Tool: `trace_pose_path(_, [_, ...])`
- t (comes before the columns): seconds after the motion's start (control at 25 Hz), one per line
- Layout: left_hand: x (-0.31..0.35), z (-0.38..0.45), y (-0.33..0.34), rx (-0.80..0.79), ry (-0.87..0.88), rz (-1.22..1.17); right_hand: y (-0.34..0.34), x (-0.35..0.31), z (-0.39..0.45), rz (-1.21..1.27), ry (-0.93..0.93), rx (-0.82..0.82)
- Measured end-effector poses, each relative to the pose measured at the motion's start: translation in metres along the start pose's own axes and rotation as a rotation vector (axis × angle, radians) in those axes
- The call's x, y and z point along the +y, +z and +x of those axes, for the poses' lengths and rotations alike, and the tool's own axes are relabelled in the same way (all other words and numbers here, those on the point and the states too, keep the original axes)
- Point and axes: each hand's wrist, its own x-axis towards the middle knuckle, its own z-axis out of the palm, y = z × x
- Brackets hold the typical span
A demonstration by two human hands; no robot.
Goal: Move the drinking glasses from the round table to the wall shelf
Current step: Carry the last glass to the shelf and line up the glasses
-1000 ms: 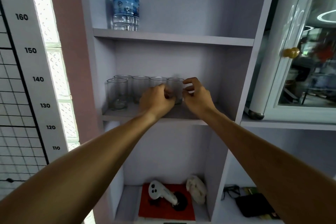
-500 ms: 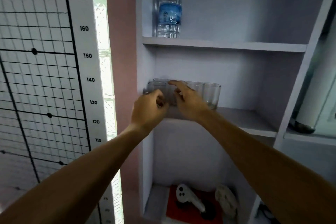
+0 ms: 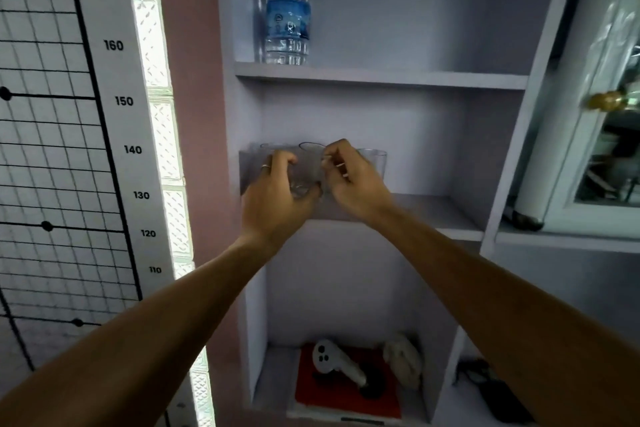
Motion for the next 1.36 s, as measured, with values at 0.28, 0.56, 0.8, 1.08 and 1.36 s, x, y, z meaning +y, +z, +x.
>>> trace_pose_path(0.28, [0.064,0.005,0.064,-0.149,0.031,-0.161,-0.073,0.030,-0.034,-0.088,0.118,0.161])
trace_pose_path(0.56, [0.086,0.016,0.103,-0.291,0.020,-0.140,-0.100,0.053,-0.045,-0.122,0.294,0.179])
trace_pose_path(0.8, [0.079,0.023,0.119,-0.319,-0.039,-0.138,-0.096,0.062,-0.039,-0.082,0.379,0.251])
trace_pose_path(1.08, [0.076,0.023,0.122,-0.282,-0.050,-0.128,-0.090,0.068,-0.030,-0.091,0.406,0.278])
trace_pose_path(1.36, [0.073,0.023,0.108,-0.295,-0.037,-0.183,-0.089,0.063,-0.028,-0.081,0.401,0.253])
